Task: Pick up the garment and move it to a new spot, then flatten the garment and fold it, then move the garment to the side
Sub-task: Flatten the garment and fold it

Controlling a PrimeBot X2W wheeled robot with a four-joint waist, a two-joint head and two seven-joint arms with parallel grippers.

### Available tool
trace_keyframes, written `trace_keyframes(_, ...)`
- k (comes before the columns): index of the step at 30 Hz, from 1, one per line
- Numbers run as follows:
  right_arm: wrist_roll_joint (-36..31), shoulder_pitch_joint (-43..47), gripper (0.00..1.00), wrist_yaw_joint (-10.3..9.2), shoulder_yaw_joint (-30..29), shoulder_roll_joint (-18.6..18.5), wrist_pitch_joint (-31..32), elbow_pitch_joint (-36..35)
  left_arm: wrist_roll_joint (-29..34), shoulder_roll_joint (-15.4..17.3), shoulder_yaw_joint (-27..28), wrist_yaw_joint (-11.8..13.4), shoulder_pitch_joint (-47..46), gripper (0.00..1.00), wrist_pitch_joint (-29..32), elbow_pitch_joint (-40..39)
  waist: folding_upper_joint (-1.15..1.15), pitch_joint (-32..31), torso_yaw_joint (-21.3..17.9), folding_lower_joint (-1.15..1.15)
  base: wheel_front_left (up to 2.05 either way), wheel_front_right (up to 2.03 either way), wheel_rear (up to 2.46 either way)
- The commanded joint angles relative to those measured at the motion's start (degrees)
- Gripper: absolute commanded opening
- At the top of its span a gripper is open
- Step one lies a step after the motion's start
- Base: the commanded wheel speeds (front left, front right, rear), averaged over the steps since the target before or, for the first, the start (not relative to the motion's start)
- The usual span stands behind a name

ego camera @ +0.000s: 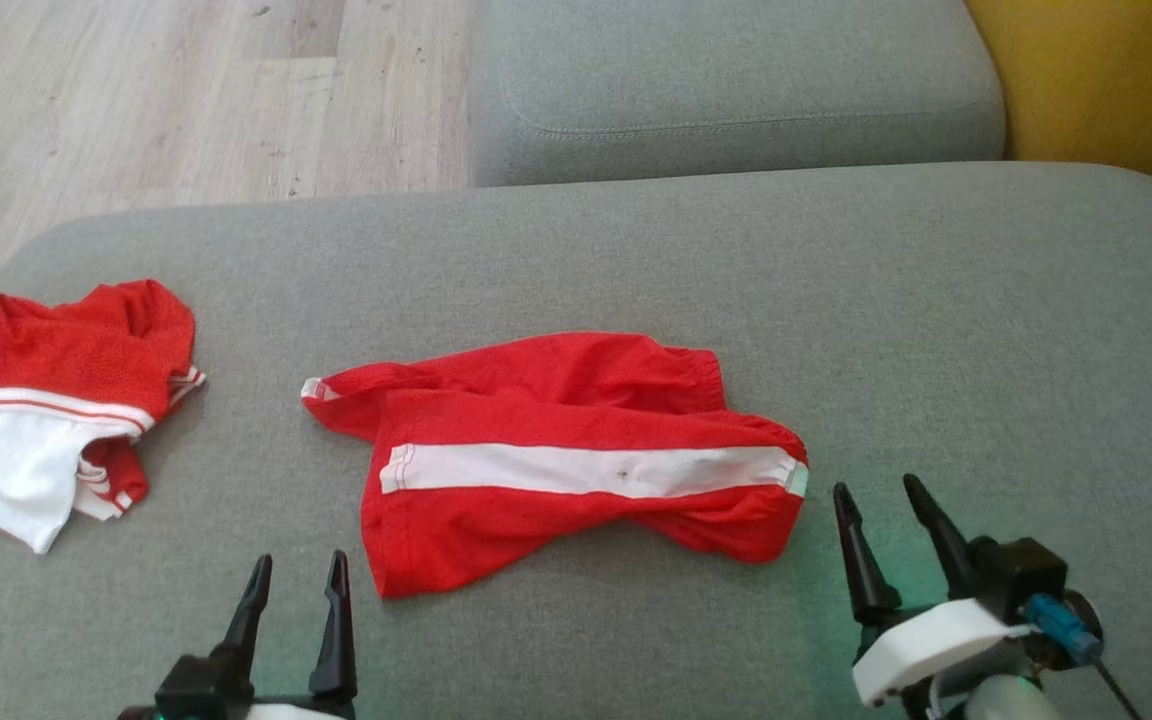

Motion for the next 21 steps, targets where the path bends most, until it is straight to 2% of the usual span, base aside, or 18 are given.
trace_keyframes(1,0.7,-2.1,1.00,-0.03,2.0,0.1,-0.4,-1.5,0.5,-0.1,2.3,-0.2,-2.6,1.00,-0.3,-2.1,0.00,0.2,0.1,0.01,0.00,0.00,0.00)
trace_keyframes(4,3.0,-2.6,1.00,-0.03,4.2,0.1,-0.4,-1.0,0.8,-0.1,1.8,-0.6,-3.0,1.00,-0.3,-1.9,0.00,0.7,0.6,0.01,0.00,0.00,0.00)
trace_keyframes(15,20.0,-6.3,1.00,-0.03,10.0,0.1,-0.4,5.8,-0.9,-0.2,-1.1,-1.1,-3.6,1.00,-0.3,-1.2,0.00,2.9,2.8,0.01,0.00,0.00,0.00)
trace_keyframes(21,25.6,-8.1,1.00,-0.03,12.2,-0.7,-0.4,6.6,-1.0,-0.2,-1.3,-1.2,-4.1,1.00,-0.3,-1.0,0.00,4.1,3.4,0.01,0.00,0.00,0.00)
